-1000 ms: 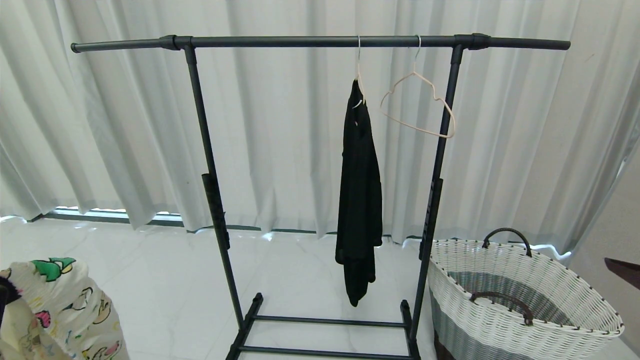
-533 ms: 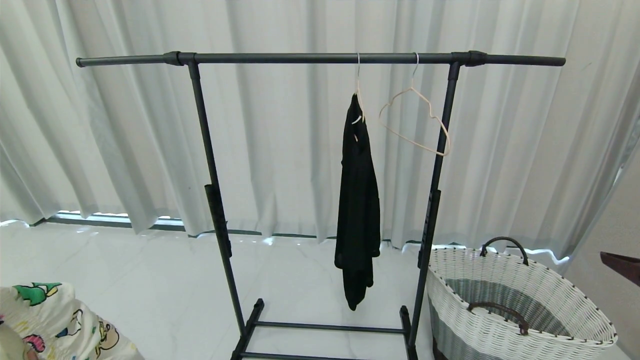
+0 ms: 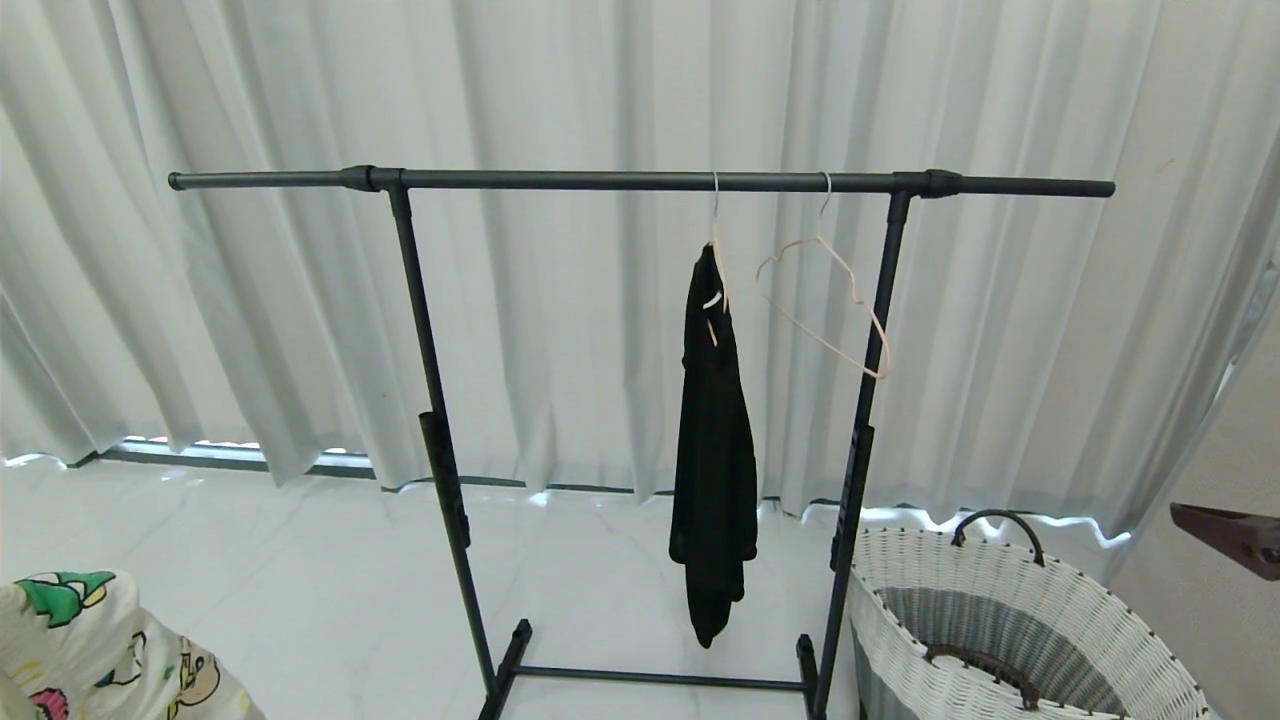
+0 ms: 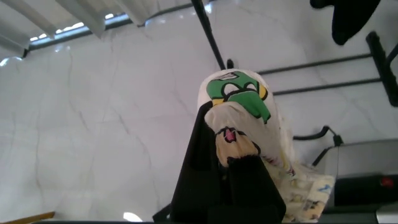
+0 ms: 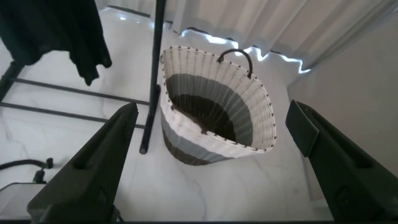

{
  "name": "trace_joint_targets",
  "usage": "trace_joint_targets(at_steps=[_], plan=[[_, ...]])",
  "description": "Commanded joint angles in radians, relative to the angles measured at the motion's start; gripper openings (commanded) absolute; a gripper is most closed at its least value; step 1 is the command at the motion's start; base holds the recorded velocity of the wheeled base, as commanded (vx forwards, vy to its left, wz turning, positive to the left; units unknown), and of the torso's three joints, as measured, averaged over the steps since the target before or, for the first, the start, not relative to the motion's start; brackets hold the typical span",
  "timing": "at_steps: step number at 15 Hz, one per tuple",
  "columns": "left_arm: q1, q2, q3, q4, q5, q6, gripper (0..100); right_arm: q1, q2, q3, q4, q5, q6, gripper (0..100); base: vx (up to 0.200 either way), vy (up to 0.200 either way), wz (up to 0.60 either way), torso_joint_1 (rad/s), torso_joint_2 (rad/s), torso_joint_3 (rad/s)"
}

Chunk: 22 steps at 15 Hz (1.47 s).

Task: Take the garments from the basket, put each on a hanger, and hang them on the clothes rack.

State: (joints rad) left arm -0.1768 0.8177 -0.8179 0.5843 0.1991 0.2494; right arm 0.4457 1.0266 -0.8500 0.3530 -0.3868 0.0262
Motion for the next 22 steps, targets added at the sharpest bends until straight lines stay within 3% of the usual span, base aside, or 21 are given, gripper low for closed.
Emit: trace_joint_targets(at_steps=[1, 9, 16, 19, 22], plan=[[0.002, 0.0, 0.023, -0.015, 0.0, 0.001, 0, -0.001, 0.006, 0.0, 0.0, 0.0, 0.0, 100, 0.0, 0.0, 0.0, 0.203, -0.48, -0.281], [0.002, -0.002, 0.108, -0.155, 0.002, 0.022, 0, -0.045, 0.01, 0.005, -0.014, 0.003, 0.0, 100, 0.0, 0.0, 0.0, 0.222, -0.5, -0.281], [0.002, -0.002, 0.108, -0.158, 0.0, 0.031, 0, -0.084, 0.084, 0.063, -0.195, 0.037, -0.022, 100, 0.0, 0.0, 0.0, 0.118, -0.25, -0.133], [0.002, -0.002, 0.109, -0.158, 0.0, 0.031, 0, -0.125, 0.147, 0.062, -0.339, 0.059, -0.022, 100, 0.0, 0.2, 0.0, 0.002, -0.01, 0.001], [0.002, -0.005, 0.111, -0.158, -0.001, 0.028, 0, -0.133, 0.173, 0.054, -0.362, 0.083, -0.032, 100, 0.0, 0.2, 0.0, 0.014, 0.0, -0.007]])
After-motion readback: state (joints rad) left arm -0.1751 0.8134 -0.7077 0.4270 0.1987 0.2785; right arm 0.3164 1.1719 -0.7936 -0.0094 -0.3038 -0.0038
